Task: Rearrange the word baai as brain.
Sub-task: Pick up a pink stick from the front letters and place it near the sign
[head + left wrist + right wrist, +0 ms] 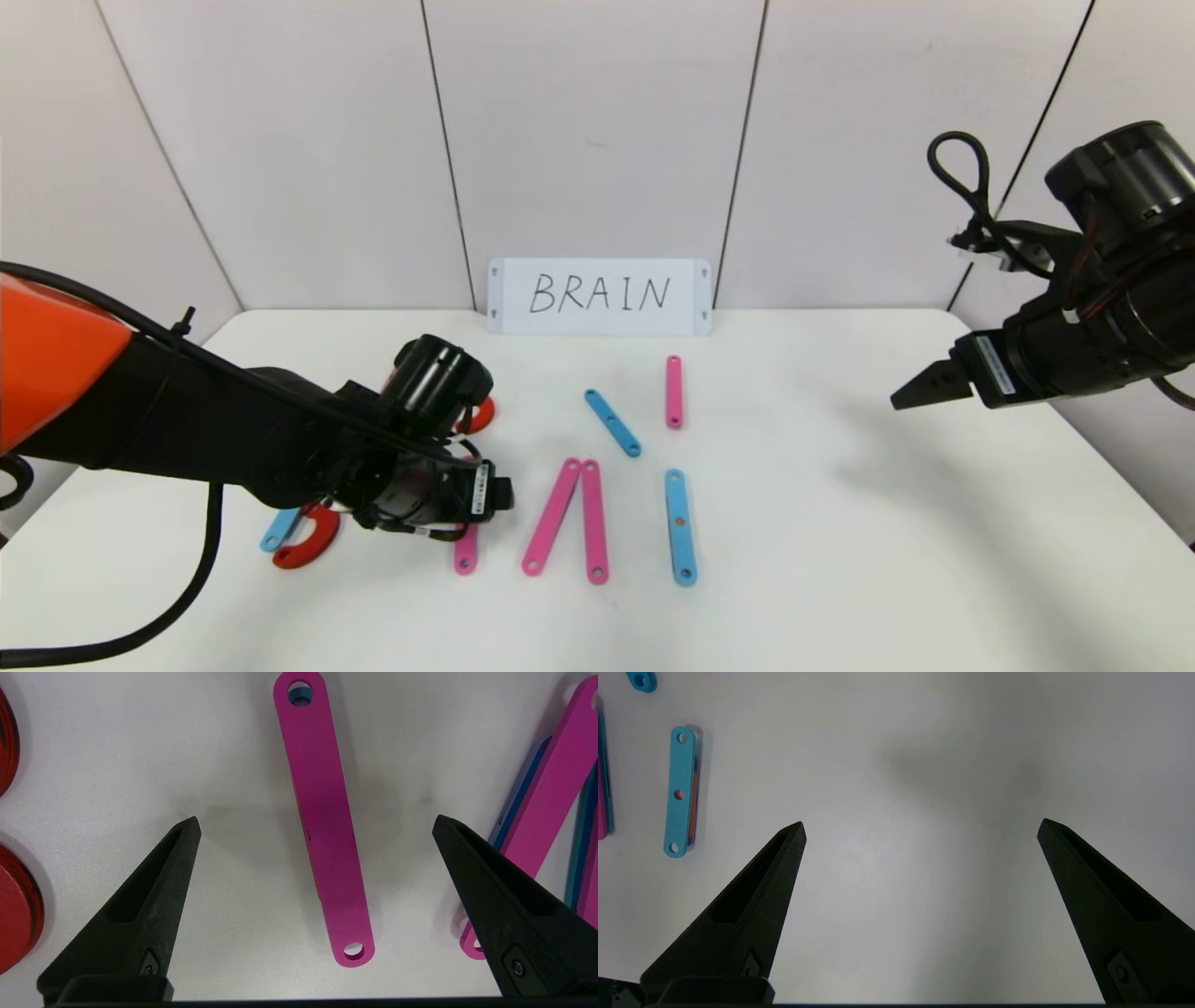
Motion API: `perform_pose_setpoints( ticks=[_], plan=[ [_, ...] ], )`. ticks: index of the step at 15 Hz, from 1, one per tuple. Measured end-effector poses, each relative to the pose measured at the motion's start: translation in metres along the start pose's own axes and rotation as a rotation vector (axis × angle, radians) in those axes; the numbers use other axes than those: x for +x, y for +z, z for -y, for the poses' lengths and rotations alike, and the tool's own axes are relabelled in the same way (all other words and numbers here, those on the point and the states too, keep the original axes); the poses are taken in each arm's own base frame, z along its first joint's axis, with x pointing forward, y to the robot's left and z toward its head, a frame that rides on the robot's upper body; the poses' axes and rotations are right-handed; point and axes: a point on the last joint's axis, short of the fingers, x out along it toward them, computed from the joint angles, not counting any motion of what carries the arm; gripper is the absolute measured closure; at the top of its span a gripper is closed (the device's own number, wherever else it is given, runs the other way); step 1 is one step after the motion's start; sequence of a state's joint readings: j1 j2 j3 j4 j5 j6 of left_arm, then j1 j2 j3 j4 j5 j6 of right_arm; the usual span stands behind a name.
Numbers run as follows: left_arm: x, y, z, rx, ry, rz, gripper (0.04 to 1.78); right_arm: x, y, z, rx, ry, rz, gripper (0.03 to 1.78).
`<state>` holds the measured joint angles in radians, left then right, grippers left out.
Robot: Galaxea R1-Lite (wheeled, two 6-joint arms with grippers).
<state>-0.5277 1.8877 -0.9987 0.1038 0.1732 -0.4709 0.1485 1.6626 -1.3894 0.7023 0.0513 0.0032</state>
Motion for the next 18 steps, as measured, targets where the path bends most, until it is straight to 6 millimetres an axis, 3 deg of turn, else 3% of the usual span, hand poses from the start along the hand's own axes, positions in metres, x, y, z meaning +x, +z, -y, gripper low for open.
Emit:
perform_pose_setpoints(
  ticks=[4,7,10,15,18],
  plan=[
    [0.0005,-0.0006,-0.0002,0.002,0.002,-0.004,0.09,0.0000,0.0000,0.0000,0.000,0.000,0.000,0.07],
    [0.0011,-0.0013,-0.0005,0.006,0.004,-0.008,0.23,-0.0001,0.0002,0.0000,0.000,-0.001,0.001,0.07],
    [0.0016,-0.0023,-0.0002,0.009,0.005,-0.012,0.62,-0.0003,0.0003,0.0000,0.000,-0.002,0.002,0.07],
    [0.0016,-0.0042,-0.0001,0.018,0.008,-0.018,1.45,-0.0051,0.0011,0.0001,0.010,-0.001,0.020,0.07],
    [0.0004,-0.0045,0.0000,0.020,0.008,-0.016,1.52,-0.0076,0.0014,0.0000,0.013,-0.001,0.029,0.07]
  ],
)
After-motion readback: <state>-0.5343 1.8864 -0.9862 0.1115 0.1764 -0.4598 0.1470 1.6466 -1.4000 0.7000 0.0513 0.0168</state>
